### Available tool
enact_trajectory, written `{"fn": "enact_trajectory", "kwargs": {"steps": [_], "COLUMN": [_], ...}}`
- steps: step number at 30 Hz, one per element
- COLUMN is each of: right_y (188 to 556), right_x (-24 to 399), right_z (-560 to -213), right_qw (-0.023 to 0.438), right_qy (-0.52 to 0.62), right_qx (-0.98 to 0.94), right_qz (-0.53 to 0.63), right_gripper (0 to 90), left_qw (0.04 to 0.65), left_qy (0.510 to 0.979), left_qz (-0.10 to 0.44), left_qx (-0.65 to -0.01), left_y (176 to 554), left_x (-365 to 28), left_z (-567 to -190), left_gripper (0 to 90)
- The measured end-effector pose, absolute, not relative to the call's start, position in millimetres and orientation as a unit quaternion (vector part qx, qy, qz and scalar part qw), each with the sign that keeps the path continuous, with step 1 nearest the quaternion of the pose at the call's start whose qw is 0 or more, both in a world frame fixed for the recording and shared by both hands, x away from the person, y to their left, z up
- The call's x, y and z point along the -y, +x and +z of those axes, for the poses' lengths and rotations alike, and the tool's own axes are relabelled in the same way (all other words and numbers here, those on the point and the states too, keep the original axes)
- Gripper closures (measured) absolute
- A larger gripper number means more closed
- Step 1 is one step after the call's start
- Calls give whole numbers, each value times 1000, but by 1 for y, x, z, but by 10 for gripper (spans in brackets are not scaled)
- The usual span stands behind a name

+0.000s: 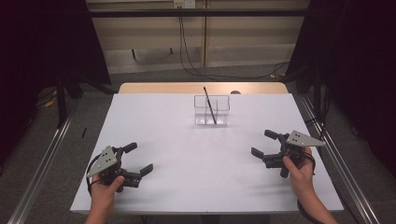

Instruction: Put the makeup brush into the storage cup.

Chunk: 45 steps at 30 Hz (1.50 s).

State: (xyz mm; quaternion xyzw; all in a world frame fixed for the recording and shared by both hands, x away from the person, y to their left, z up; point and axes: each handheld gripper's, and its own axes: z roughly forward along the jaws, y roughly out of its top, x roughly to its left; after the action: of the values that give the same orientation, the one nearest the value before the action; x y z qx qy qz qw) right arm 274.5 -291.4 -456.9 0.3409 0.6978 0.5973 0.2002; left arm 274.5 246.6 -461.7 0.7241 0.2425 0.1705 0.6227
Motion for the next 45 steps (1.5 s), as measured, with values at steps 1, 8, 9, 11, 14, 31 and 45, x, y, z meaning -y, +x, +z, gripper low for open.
{"fn": "enact_trajectory", "kwargs": {"steps": [1, 8, 9, 11, 14, 31, 45], "right_y": [274, 270, 269, 268, 266, 251, 242], "right_x": [292, 296, 297, 298, 300, 316, 323], "right_z": [-457, -458, -458, -459, -460, -465, -466], "right_qw": [200, 200, 199, 198, 197, 196, 194], "right_qy": [341, 341, 342, 342, 342, 352, 350], "right_qx": [-698, -699, -700, -701, -702, -702, -708], "right_qz": [597, 596, 594, 594, 593, 588, 582], "right_gripper": [43, 43, 43, 43, 43, 45, 45], "left_qw": [623, 622, 622, 622, 620, 621, 620], "left_qy": [724, 725, 725, 725, 726, 726, 726], "left_qz": [169, 169, 169, 171, 172, 170, 171], "left_qx": [-243, -243, -243, -242, -242, -244, -244], "left_y": [274, 274, 274, 274, 274, 274, 275], "left_x": [-246, -246, -246, -246, -246, -246, -245], "left_z": [-462, -462, -462, -462, -462, -462, -463], "left_gripper": [0, 0, 0, 0, 0, 0, 0]}}
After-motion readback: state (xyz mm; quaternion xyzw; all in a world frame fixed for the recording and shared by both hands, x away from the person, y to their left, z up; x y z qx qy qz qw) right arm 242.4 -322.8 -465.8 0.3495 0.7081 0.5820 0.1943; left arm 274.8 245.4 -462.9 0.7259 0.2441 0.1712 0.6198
